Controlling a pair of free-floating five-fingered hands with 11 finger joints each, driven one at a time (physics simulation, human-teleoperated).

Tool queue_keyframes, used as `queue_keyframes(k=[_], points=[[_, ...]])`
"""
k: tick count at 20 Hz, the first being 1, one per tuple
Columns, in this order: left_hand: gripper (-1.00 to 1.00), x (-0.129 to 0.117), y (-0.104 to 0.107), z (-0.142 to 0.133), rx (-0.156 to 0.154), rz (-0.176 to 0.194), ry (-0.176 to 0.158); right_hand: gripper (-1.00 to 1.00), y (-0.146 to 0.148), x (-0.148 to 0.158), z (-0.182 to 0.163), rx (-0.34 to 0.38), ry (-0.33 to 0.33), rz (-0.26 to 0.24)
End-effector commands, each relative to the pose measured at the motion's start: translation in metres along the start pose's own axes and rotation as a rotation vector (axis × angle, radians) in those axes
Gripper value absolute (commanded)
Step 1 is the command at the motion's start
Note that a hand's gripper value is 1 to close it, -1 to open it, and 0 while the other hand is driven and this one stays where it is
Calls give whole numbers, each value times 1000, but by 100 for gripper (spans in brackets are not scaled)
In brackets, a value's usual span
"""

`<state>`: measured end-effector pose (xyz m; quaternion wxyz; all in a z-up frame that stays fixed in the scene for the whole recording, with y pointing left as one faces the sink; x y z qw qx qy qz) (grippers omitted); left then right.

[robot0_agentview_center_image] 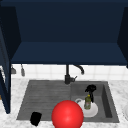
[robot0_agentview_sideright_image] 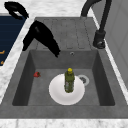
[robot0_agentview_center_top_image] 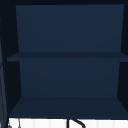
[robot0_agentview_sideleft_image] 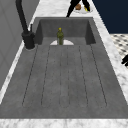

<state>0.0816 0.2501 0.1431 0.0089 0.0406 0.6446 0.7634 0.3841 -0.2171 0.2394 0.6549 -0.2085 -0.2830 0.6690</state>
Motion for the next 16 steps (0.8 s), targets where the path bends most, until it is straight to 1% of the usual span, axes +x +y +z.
queue_keyframes(k=[1, 5, 9, 16], points=[[0, 0, 0, 0, 0, 0, 0, -100, -1, -7, -12, 4, -27, 31], [0, 0, 0, 0, 0, 0, 0, -100, 10, -7, -23, -3, -7, 30], [0, 0, 0, 0, 0, 0, 0, -100, 12, -2, -44, 1, 24, 61], [0, 0, 0, 0, 0, 0, 0, -100, 16, -4, -67, 15, 15, 51]])
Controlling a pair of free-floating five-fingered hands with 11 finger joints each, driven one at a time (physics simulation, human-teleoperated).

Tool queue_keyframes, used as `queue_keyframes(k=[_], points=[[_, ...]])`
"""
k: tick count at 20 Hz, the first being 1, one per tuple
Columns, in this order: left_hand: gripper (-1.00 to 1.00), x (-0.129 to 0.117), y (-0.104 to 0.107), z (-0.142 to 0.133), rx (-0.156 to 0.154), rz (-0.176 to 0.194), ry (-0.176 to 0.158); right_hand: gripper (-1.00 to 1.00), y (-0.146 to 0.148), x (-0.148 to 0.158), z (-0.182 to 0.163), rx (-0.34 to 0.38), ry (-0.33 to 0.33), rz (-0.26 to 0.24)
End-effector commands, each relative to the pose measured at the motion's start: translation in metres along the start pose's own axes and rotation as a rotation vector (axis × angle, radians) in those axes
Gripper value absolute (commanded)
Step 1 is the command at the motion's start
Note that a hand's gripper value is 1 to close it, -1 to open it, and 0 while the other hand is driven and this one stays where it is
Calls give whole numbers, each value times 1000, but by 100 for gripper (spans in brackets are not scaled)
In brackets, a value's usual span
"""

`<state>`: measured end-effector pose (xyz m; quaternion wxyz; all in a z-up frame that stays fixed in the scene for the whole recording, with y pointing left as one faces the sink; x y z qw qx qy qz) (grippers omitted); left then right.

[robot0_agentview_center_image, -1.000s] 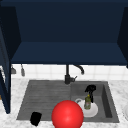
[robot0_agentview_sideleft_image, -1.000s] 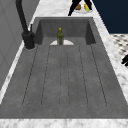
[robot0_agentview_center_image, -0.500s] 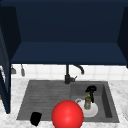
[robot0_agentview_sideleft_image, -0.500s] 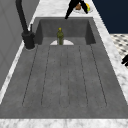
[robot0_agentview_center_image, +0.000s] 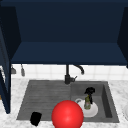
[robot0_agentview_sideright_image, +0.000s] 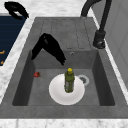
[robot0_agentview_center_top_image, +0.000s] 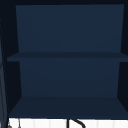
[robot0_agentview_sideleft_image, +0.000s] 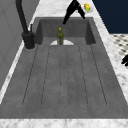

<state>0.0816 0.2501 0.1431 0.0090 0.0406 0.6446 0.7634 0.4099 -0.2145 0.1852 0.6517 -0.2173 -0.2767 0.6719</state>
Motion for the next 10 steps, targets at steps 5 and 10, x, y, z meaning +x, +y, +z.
queue_keyframes(k=[5, 10], points=[[0, 0, 0, 0, 0, 0, 0, -100, 2, -2, -20, 12, -23, 32], [0, 0, 0, 0, 0, 0, 0, -100, 0, -4, -29, 4, -24, 20]])
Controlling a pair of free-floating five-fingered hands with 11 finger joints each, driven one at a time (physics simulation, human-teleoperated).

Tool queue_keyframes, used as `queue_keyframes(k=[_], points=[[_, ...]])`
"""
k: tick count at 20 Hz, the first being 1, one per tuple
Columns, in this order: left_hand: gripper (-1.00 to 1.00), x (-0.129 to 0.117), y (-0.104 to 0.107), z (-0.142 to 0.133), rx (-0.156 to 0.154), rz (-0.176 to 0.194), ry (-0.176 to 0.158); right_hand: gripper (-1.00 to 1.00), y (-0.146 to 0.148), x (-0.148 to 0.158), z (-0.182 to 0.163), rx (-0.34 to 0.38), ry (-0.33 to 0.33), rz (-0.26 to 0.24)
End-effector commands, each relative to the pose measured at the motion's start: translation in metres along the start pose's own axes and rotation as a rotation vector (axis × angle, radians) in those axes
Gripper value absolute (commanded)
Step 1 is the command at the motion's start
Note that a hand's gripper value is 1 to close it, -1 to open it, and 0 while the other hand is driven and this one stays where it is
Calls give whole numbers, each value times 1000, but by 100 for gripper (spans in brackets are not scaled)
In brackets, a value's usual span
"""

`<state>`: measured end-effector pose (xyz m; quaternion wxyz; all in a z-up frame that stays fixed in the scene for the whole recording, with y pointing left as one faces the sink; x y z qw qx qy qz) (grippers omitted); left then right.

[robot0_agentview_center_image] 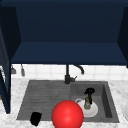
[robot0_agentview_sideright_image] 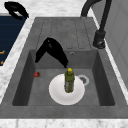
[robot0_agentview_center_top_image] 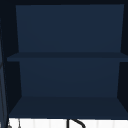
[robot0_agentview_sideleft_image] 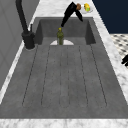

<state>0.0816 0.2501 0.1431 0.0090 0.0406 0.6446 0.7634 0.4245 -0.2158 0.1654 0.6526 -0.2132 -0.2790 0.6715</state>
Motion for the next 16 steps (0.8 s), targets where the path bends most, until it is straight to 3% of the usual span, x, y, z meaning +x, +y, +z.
queue_keyframes(k=[1, 11, 16], points=[[0, 0, 0, 0, 0, 0, 0, -100, -4, 0, -5, -4, -9, 25], [0, 0, 0, 0, 0, 0, 0, -100, -10, -8, -23, 2, -16, 9], [0, 0, 0, 0, 0, 0, 0, -100, -15, -11, -55, 11, -10, 21]])
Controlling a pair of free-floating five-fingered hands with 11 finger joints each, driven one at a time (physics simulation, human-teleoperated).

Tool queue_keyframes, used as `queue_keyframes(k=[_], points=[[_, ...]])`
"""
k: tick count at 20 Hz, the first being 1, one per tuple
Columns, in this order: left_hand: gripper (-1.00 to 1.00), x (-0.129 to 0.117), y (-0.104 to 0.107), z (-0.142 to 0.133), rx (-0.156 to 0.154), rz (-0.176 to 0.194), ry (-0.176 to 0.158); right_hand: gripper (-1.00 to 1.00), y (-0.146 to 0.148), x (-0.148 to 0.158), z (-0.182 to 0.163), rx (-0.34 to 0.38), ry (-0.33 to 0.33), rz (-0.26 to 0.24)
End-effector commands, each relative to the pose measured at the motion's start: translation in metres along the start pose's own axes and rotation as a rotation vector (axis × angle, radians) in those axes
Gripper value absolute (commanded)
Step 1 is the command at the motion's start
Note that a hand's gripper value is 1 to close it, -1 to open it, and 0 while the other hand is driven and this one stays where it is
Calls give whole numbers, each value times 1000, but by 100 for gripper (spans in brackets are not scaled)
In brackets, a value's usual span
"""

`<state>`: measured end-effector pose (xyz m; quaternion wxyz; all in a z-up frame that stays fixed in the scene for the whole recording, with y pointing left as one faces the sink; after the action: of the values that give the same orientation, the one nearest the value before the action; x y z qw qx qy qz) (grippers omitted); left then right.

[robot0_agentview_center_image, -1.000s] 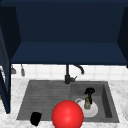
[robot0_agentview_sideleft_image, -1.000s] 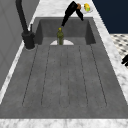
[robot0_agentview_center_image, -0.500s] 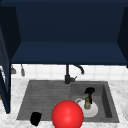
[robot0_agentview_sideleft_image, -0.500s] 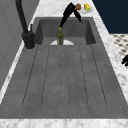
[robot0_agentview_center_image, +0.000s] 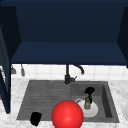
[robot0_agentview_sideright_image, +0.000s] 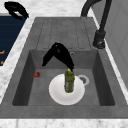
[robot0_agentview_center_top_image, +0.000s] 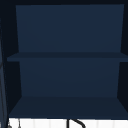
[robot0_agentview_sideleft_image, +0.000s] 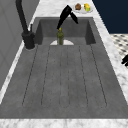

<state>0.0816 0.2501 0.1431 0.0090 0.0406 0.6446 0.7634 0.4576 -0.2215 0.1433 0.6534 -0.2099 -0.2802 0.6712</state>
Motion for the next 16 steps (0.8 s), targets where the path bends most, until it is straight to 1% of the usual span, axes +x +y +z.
queue_keyframes(k=[1, 6, 8, 10, 14, 16], points=[[0, 0, 0, 0, 0, 0, 0, -100, -7, -2, -23, 10, -7, 28], [0, 0, 0, 0, 0, 0, 0, -100, -15, -5, -47, 7, -12, 19], [0, 0, 0, 0, 0, 0, 0, -100, -16, -10, -54, 7, -22, 24], [0, 0, 0, 0, 0, 0, 0, -100, -15, -16, -59, 7, -34, 28], [0, 0, 0, 0, 0, 0, 0, -100, -12, -21, -68, 2, -43, 18], [0, 0, 0, 0, 0, 0, 0, -100, -9, -23, -74, 14, -43, 13]])
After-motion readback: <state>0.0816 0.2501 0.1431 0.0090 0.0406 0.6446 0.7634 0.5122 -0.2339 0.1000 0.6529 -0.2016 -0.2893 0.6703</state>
